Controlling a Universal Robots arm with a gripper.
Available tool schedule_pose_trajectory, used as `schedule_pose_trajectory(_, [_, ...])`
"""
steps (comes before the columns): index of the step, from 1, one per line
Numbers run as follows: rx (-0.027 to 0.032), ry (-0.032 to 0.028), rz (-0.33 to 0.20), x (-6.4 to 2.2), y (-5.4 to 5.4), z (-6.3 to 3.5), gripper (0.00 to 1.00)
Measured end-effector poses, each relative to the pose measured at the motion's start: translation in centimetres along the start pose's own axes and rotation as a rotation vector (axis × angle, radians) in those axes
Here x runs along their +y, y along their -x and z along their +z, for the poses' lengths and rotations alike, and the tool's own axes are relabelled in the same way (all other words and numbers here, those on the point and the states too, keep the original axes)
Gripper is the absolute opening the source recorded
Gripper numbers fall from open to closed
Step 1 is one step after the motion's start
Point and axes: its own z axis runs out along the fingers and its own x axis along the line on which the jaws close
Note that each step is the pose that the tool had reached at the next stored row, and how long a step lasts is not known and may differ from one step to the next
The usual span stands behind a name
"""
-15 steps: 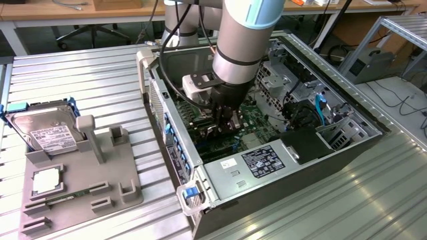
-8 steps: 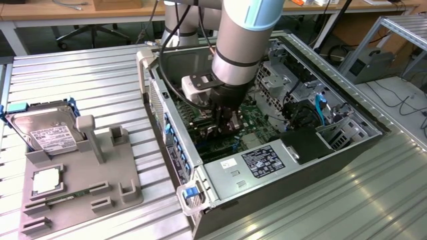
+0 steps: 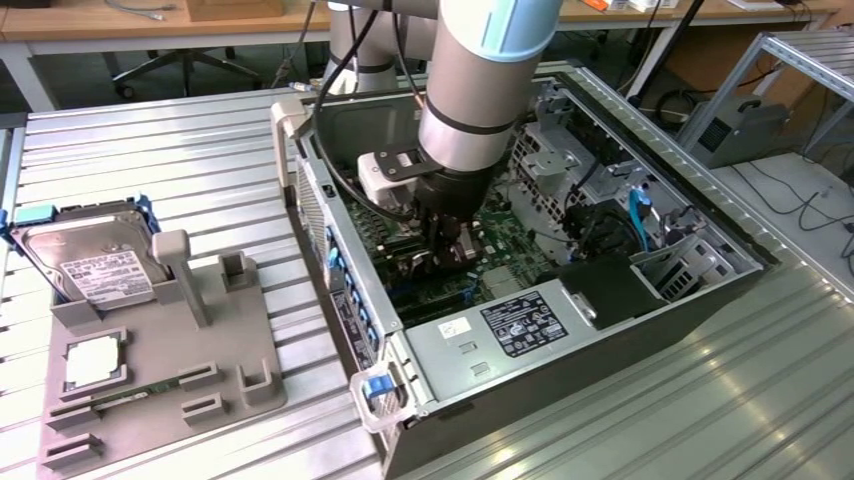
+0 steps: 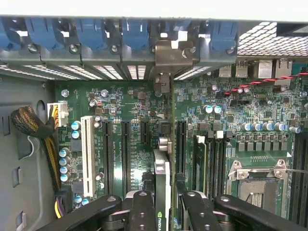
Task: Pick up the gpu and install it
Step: 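Insert the gpu into the slot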
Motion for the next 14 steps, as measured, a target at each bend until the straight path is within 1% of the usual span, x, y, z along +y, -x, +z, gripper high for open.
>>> schedule_pose_trajectory(9, [0.0000,-0.0001,0.000,0.00,0.00,0.06,0.27])
schedule_pose_trajectory(14, [-0.0002,-0.0041,-0.002,0.00,0.00,0.06,0.27])
